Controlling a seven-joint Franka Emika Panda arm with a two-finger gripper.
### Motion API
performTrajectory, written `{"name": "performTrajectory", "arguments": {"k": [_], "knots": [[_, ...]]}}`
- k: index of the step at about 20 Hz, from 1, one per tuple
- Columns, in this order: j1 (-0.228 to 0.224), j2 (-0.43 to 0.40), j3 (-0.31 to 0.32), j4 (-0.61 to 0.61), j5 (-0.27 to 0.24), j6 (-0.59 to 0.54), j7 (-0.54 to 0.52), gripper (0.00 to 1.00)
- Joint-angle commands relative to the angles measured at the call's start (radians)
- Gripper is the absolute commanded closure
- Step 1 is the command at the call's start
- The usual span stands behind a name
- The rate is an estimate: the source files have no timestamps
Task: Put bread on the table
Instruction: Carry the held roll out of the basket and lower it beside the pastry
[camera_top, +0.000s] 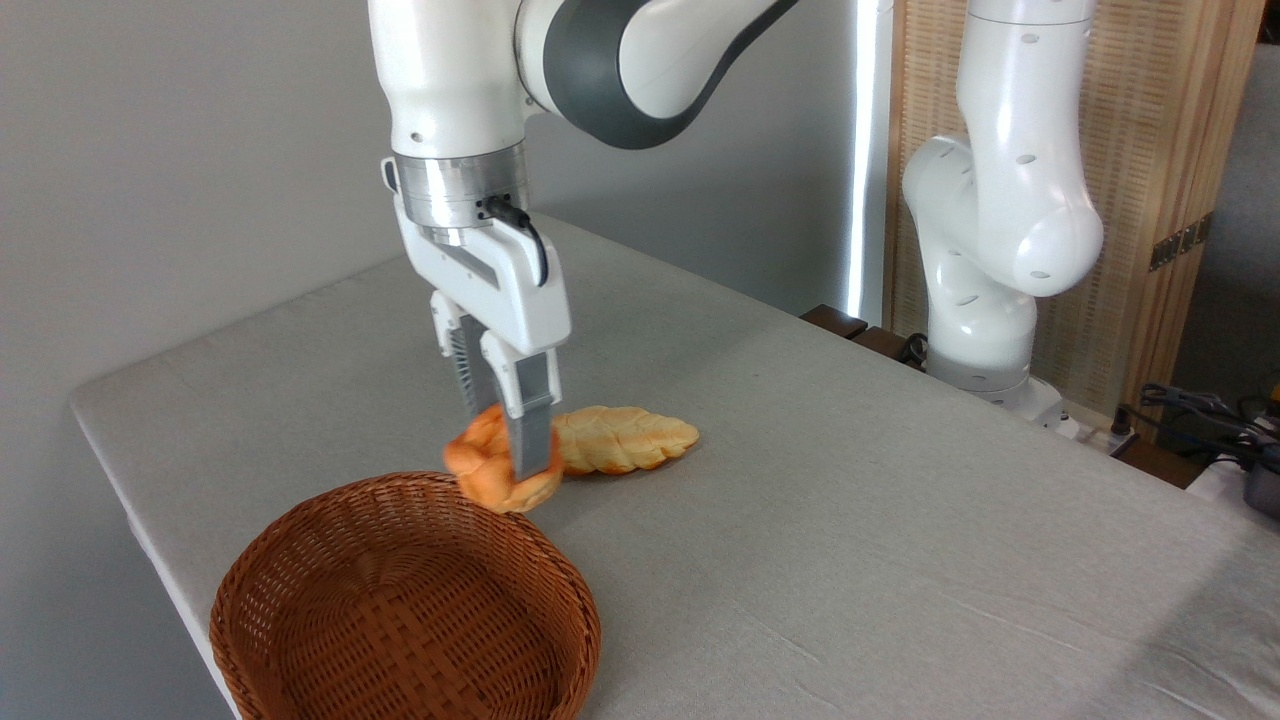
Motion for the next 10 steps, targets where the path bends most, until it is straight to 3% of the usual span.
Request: {"name": "performTrajectory", "arguments": {"k": [1, 3, 5, 8, 9, 10], "knots": [[-0.004, -0.039, -0.002, -0.022, -0.010, -0.102, -0.020, 0.29], [-0.004, -0.046, -0.002, -0.042, -0.035, -0.121, -0.022, 0.28], [-0.004, -0.046, -0.002, -0.062, -0.056, -0.124, -0.022, 0.15], [-0.004, -0.043, -0.002, -0.097, -0.061, -0.121, -0.016, 0.13], [-0.007, -0.040, -0.002, -0.108, -0.059, -0.116, -0.013, 0.01], [-0.016, -0.037, -0.002, -0.112, -0.061, -0.112, -0.011, 0.00]]}}
